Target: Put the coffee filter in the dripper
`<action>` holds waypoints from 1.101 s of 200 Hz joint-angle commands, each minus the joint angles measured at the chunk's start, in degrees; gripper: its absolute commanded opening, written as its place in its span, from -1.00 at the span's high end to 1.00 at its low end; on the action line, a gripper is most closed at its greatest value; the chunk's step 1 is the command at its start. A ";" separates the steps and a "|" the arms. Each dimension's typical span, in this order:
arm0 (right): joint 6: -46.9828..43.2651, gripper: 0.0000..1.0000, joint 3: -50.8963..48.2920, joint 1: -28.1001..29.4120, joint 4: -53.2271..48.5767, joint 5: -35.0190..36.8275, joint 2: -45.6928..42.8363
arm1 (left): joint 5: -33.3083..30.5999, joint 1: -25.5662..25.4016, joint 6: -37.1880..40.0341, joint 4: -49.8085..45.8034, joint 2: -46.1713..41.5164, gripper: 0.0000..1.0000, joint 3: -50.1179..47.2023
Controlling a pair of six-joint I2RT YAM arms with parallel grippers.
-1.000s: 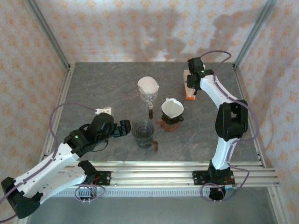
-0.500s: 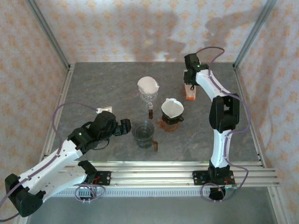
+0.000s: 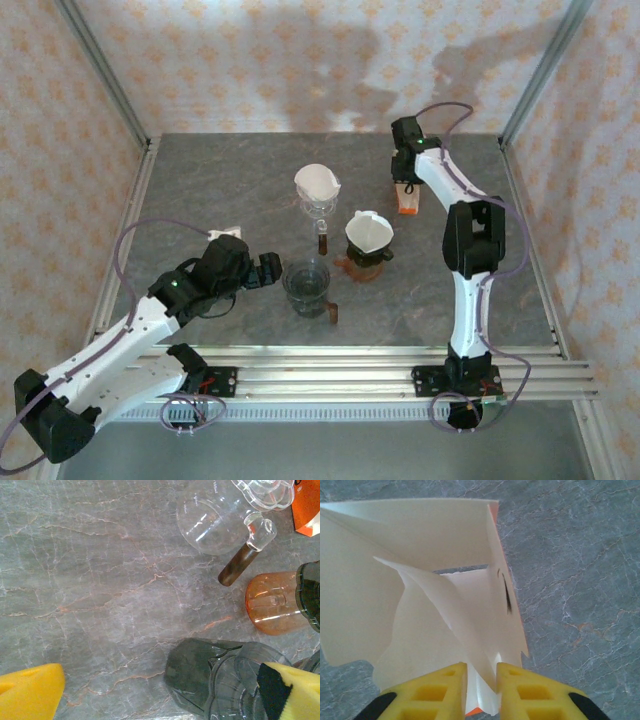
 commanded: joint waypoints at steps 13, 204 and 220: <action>-0.59 0.88 1.89 -0.23 -0.91 2.19 0.29 | 0.32 0.96 -0.50 1.30 0.24 -0.99 -1.19; 12.65 1.00 -28.96 18.72 -3.09 -1.22 -57.96 | 2.20 1.23 -0.35 1.46 -5.74 -0.99 -2.80; 15.92 1.00 -28.69 24.28 -7.43 -5.30 -59.72 | 2.01 1.19 0.38 0.54 -6.07 -0.99 -2.02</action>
